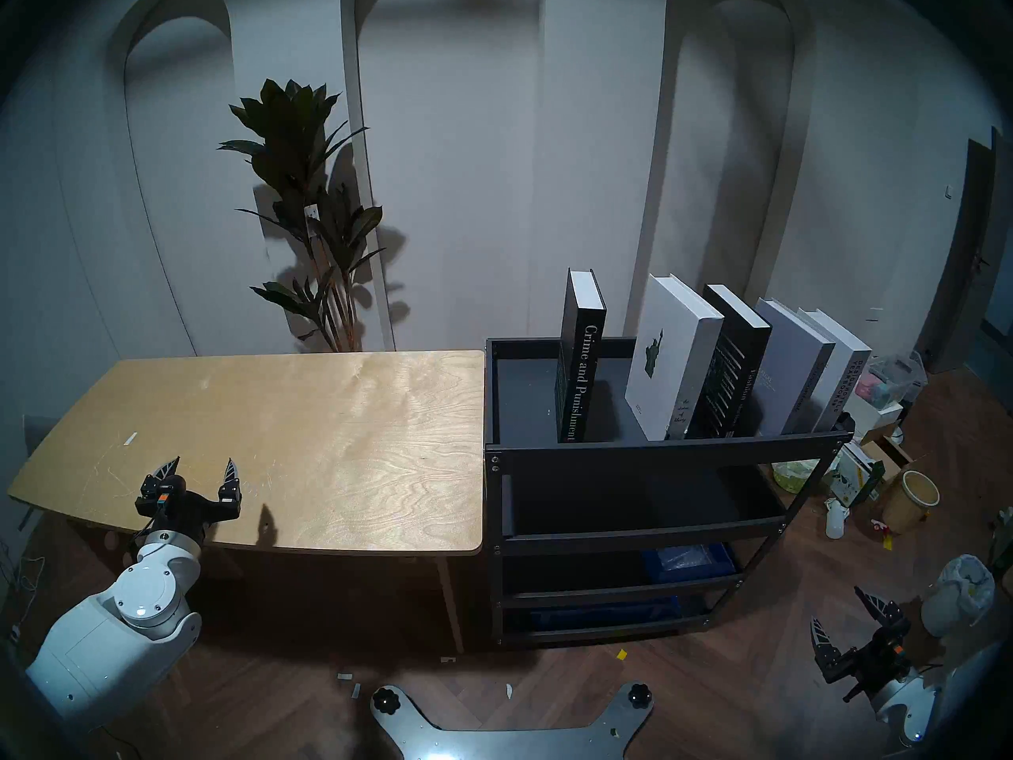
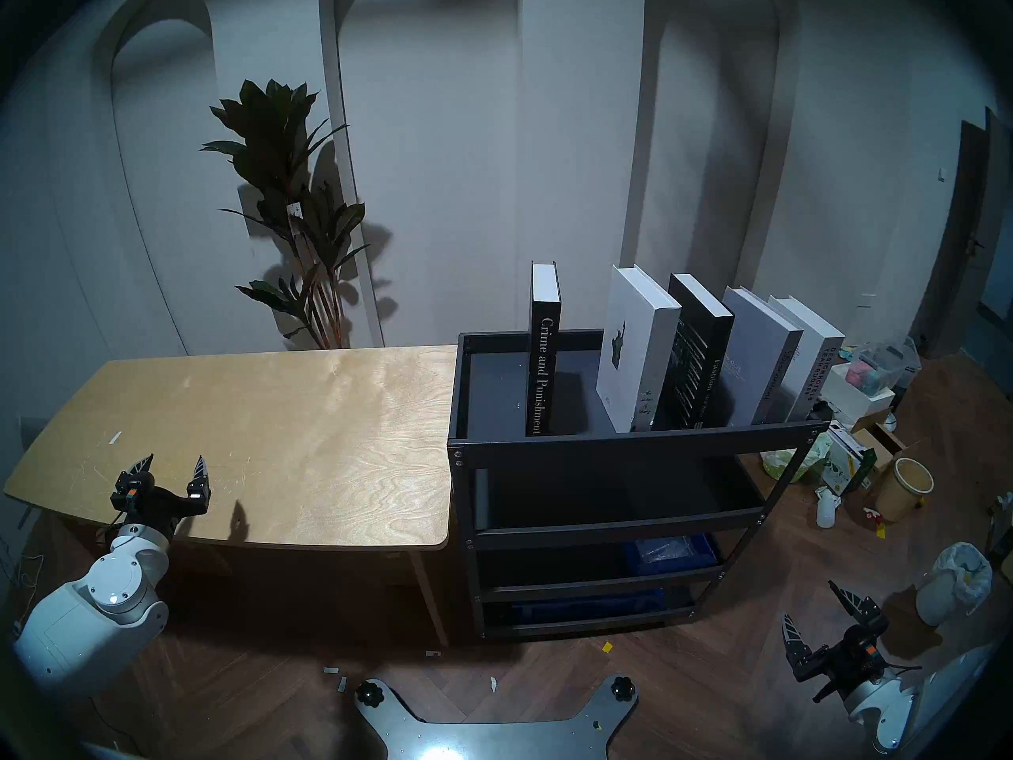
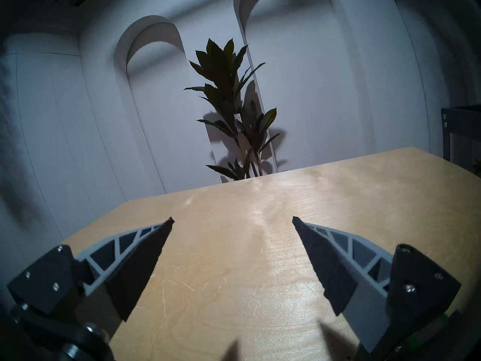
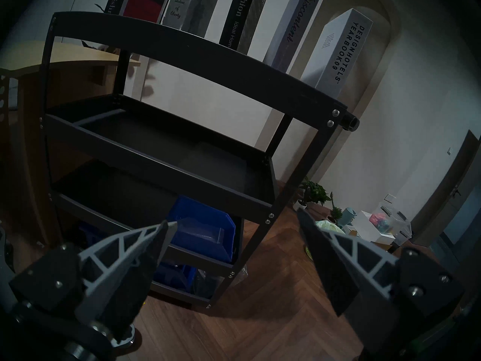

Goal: Move the books from the display table onto the shelf, standing them upright with spines facing out and tallest at one end

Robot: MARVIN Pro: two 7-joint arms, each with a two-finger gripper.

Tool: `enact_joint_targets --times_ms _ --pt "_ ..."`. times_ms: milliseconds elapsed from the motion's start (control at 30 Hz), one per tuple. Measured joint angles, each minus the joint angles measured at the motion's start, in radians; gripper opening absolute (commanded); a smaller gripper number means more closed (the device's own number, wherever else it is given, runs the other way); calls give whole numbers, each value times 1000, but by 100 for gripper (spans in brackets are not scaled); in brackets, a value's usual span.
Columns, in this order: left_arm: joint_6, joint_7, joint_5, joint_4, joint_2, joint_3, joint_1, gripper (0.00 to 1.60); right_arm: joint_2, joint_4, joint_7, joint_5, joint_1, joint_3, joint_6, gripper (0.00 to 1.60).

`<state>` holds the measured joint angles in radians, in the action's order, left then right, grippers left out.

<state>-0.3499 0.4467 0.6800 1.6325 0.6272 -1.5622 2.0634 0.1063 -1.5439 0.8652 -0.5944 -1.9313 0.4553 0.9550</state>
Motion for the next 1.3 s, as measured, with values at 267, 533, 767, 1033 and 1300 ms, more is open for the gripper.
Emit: enact_joint_targets --times_ms 267,533,767,1033,1300 --pt "-104 -50 52 0 10 -36 52 160 0 6 -1 0 3 3 0 160" --pt "-198 -107 98 6 30 -59 99 160 14 -57 -4 23 38 42 0 160" --pt "-278 -166 137 20 49 -78 137 160 37 -148 -25 54 70 75 0 160" --pt "-373 -244 184 36 67 -100 180 160 59 -235 -50 88 86 86 0 160" --pt "-459 -328 234 44 81 -121 221 160 57 -271 -61 113 84 83 0 160"
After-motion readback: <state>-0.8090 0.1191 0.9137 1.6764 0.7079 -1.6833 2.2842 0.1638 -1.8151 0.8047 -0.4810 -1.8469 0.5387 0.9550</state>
